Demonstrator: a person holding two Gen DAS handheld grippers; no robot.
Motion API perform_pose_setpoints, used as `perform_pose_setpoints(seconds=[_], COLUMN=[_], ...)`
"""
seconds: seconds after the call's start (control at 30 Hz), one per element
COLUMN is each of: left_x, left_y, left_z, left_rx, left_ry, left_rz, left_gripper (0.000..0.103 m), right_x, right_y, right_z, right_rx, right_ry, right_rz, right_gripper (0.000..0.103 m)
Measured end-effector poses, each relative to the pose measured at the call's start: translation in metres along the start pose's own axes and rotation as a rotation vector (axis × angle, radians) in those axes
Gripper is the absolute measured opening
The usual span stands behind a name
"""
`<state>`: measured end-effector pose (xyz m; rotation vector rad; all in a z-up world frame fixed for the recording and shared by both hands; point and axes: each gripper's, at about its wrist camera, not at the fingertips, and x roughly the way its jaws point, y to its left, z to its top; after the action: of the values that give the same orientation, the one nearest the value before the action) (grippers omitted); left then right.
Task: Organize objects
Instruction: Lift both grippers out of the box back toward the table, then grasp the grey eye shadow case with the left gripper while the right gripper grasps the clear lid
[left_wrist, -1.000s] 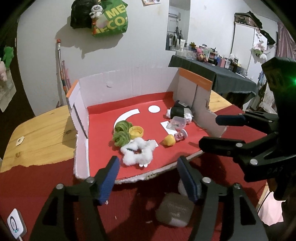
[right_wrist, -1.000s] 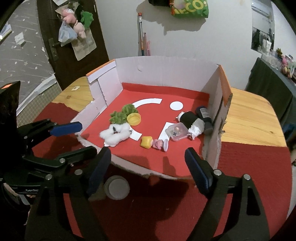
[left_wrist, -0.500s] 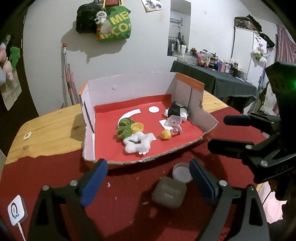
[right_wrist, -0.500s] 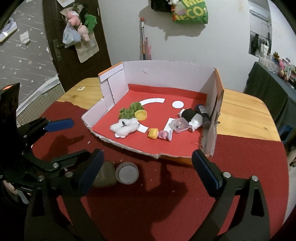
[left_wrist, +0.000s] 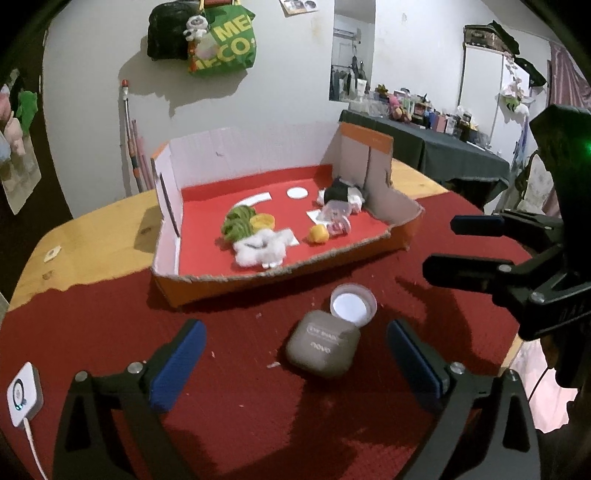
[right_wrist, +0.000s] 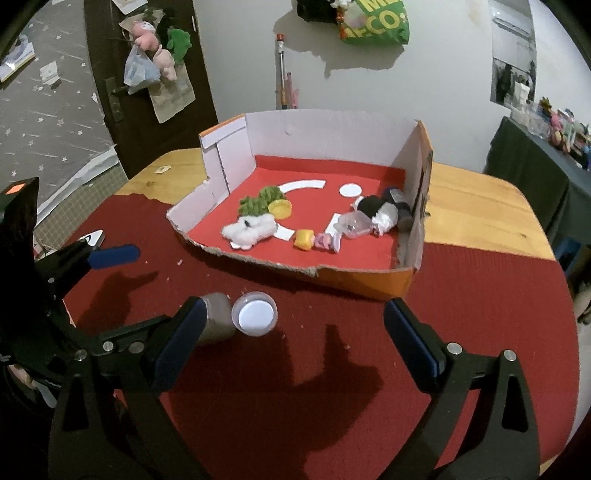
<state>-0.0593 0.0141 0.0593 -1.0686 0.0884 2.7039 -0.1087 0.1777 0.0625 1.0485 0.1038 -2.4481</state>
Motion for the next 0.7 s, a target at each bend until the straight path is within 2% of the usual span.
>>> perform_pose_setpoints(seconds=[0.47, 0.7], left_x=[0.031, 0.045], left_y=[-0.007, -0.003], left_z=[-0.016, -0.015], left_rx=[-0.010, -0.025], left_ry=[0.077, 0.107], left_rz=[-0.008, 0.054], left_gripper=[0.100, 0.099], right_x=[0.019, 0.028], right_y=[-0.013, -0.014], right_z=[-0.018, -0.021], right_rx=[0.030, 0.028], right_ry=[0.053, 0.072], right_rz=[-0.022, -0.031], right_gripper=[0.098, 0.098])
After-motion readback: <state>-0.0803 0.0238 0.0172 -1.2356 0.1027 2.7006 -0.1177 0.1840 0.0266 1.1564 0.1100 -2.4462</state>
